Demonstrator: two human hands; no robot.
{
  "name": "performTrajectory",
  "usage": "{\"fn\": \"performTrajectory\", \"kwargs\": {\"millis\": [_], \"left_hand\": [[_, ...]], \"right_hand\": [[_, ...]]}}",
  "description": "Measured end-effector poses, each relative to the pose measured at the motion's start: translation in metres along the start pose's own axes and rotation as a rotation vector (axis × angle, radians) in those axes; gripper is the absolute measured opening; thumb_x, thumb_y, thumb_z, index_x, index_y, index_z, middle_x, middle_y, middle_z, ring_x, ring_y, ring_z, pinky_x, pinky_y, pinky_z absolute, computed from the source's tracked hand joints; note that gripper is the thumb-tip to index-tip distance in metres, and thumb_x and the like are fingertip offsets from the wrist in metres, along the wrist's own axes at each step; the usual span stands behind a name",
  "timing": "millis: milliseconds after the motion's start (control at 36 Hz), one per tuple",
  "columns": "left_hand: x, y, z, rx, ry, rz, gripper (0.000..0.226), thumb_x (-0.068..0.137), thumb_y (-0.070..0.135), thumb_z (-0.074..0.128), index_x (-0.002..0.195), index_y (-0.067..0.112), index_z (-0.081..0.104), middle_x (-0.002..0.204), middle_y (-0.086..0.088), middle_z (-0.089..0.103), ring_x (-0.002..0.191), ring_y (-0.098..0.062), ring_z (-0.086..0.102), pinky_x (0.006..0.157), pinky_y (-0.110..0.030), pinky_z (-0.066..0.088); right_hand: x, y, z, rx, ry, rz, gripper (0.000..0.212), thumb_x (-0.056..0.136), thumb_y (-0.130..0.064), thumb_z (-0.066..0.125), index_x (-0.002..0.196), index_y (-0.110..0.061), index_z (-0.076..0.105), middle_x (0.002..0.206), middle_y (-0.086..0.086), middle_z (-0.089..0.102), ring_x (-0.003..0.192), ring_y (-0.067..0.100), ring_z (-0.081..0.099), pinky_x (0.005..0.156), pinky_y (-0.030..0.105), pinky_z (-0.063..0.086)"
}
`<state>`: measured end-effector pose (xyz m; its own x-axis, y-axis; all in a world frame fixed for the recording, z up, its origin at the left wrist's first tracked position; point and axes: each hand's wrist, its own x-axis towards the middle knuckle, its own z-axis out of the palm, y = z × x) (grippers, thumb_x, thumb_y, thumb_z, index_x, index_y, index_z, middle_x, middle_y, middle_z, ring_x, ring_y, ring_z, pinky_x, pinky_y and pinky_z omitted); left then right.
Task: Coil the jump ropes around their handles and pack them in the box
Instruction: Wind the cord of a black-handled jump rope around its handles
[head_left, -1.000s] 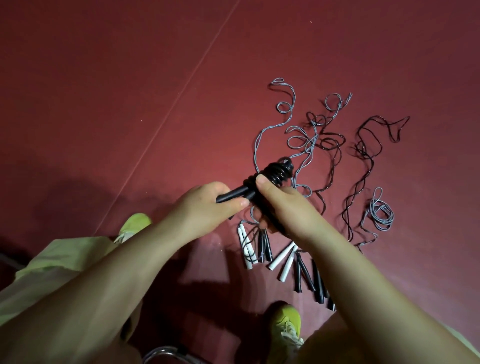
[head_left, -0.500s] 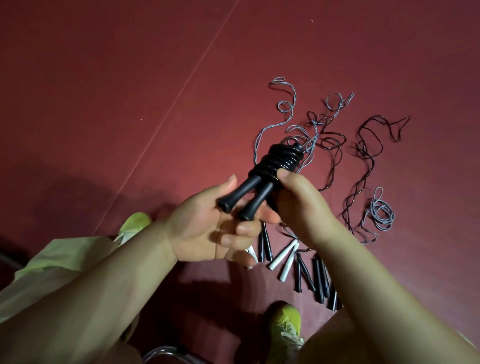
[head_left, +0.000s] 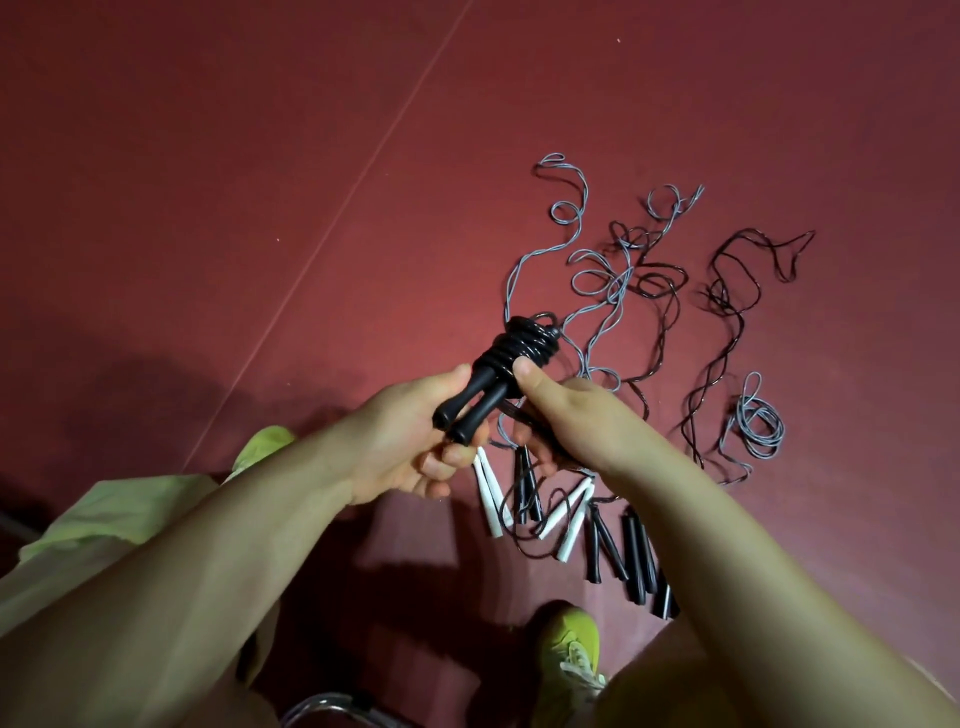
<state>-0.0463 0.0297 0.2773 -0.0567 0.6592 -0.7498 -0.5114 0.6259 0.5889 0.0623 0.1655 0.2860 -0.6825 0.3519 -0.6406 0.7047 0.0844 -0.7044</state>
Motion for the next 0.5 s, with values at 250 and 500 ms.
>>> {"fn": "performTrajectory", "kwargs": {"millis": [250,500], "left_hand": [[0.0069,-0.0044,0.001,0.379,0.419,0.161,0.049,0.094,0.056,0.035,0.078,0.018,0.063,0.064,0.006,0.053,0.067,-0.012,0.052,0.073,-0.03,0.041],[0.0054,-0.0059,-0.0009,0.564,0.483,0.298,0.027,0.082,0.043,0.062,0.078,0.019,0.054,0.066,0.006,0.053,0.061,-0.012,0.045,0.061,-0.03,0.034]], "right_hand": [[0.0026,0.0002,0.004,0.085,0.03,0.055,0.069,0.092,-0.066,0.034,0.072,-0.009,0.067,0.05,0.0,0.052,0.047,0.017,0.048,0.059,0.032,0.044],[0.0029,0.0042,0.0068,0.176,0.022,-0.057,0.055,0.082,-0.063,0.055,0.083,-0.009,0.065,0.057,0.001,0.041,0.042,0.009,0.03,0.042,0.02,0.024]]}}
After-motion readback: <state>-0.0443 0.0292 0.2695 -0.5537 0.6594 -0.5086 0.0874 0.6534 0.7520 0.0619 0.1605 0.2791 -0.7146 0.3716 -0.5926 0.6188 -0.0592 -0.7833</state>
